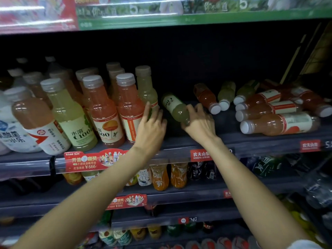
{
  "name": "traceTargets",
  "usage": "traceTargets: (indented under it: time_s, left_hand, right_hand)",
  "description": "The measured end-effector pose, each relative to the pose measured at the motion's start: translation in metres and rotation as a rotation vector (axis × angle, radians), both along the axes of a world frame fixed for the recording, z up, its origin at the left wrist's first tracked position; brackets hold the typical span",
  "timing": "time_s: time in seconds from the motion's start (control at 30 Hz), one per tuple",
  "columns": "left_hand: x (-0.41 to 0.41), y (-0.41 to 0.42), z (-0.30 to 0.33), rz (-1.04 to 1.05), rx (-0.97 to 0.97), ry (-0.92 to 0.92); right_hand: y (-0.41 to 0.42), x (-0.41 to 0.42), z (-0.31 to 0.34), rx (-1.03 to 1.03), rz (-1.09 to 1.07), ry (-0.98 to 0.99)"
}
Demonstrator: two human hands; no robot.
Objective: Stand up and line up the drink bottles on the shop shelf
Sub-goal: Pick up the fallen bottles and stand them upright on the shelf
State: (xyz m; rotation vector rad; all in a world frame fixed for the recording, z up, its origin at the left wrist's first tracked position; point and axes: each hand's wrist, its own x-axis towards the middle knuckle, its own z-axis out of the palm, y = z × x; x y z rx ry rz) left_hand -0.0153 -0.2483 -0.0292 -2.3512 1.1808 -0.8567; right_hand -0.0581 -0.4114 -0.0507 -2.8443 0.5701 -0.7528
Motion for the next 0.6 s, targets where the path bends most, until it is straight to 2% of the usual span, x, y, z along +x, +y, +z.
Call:
traceTargets:
  time_s: [0.17, 0.3, 0.37, 0.4, 0.47, 0.5, 0.6]
  left_hand:
    - [0.015, -0.003, 0.007, 0.098, 0.307, -0.153]
    - [0.021, -0.01, 0.002, 0.182, 0.399, -0.139]
    - [0.023, -0.014, 0.001, 0.157, 0.303, -0.074]
    - [0.025, -0.016, 0.001, 0.102, 0.189, -0.028]
    - [0.029, -0.02, -0.002, -0.131, -0.095, 0.043]
    - [0.03, -0.023, -0.002, -0.236, -0.175, 0.093]
    - [0.026, -0.035, 0.0, -0.389, -0.347, 0.416]
  right_hand:
    - [-0.002, -0.019, 0.001, -0.012, -0.042, -0.031]
    - [0.001, -0.029, 0.003, 0.028, -0.059, 0.038]
    - [0.001, -0.034, 0.002, 0.049, -0.06, 0.033]
    - [0.001, -0.037, 0.001, 0.058, -0.057, -0.008]
    - [0.002, -0.046, 0.001, 0.108, -0.049, -0.152]
    - [0.002, -0.051, 0.002, 0.16, -0.043, -0.232]
    - [0.001, -0.063, 0.011, 0.297, 0.016, -0.409]
